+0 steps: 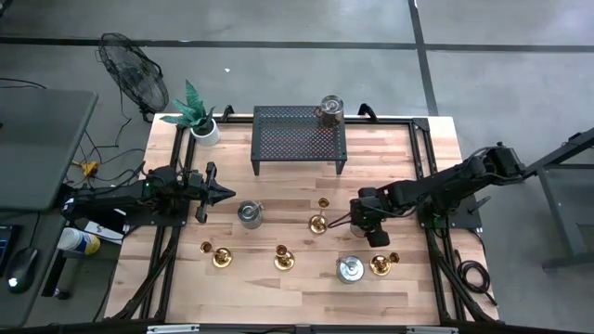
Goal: Pick & Place candle stick holders
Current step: Put the orange scented candle on the shelf
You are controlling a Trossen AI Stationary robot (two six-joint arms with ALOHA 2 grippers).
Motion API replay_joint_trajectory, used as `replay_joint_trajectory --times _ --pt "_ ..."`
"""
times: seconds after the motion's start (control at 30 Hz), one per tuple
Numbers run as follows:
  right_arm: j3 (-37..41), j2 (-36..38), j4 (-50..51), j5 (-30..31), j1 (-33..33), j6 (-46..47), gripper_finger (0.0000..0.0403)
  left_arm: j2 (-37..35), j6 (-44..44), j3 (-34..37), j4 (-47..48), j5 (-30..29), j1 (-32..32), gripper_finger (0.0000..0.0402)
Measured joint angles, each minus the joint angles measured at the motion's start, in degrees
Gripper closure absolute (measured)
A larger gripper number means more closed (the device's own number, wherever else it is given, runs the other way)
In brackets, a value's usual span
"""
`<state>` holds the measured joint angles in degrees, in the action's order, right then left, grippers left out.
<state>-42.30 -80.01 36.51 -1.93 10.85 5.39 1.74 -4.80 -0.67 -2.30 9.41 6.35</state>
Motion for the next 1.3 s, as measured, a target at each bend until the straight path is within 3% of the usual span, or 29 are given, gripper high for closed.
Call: replay_joint_trajectory --times 1.3 --pt "0.02 0.02 0.02 1.77 0.0 -0.28 0.003 0.02 0.0 0.0 0.01 0.01 0.0 0.0401"
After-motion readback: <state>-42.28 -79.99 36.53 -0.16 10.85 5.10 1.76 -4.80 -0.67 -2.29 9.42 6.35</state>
